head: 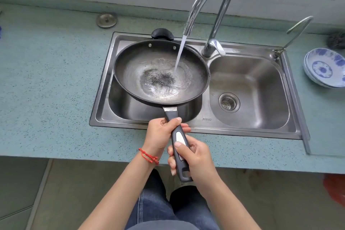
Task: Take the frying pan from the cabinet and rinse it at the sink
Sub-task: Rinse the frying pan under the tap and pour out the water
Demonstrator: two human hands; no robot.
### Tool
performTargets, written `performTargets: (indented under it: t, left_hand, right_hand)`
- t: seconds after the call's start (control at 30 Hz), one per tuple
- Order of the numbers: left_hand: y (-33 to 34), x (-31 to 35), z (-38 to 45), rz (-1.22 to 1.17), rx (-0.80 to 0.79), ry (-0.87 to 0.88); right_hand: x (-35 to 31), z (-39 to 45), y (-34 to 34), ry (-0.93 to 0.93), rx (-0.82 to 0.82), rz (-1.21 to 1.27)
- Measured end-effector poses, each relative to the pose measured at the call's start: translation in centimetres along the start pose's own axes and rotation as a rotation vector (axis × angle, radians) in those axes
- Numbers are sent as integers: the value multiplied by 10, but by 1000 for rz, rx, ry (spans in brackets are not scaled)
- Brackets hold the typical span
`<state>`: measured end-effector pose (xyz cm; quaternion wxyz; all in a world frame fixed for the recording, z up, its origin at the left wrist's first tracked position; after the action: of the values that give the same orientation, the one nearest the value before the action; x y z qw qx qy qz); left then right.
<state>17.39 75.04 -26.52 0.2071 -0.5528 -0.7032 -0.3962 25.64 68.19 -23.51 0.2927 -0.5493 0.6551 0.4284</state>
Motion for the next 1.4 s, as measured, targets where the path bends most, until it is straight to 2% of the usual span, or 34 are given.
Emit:
performTargets:
  t: [0.87, 1.4]
  left_hand:
    - [-21, -14, -20, -9, -23, -35]
    - [-26, -30, -25, -74, 17, -103]
  right_hand:
    - [17, -18, 18, 11, 39, -39]
    - [24, -25, 16, 51, -9, -16]
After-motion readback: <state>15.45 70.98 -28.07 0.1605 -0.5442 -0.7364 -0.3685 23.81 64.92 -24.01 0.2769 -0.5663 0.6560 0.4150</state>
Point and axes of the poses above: each hand's wrist, its own z-axis towards the middle knuckle, its own y-axis out of the palm, x = y × z, the point moved 1 cm from there along z, towards the middle knuckle, and after that the axes turned 7 degrees about -z, right-handed, at the moved point
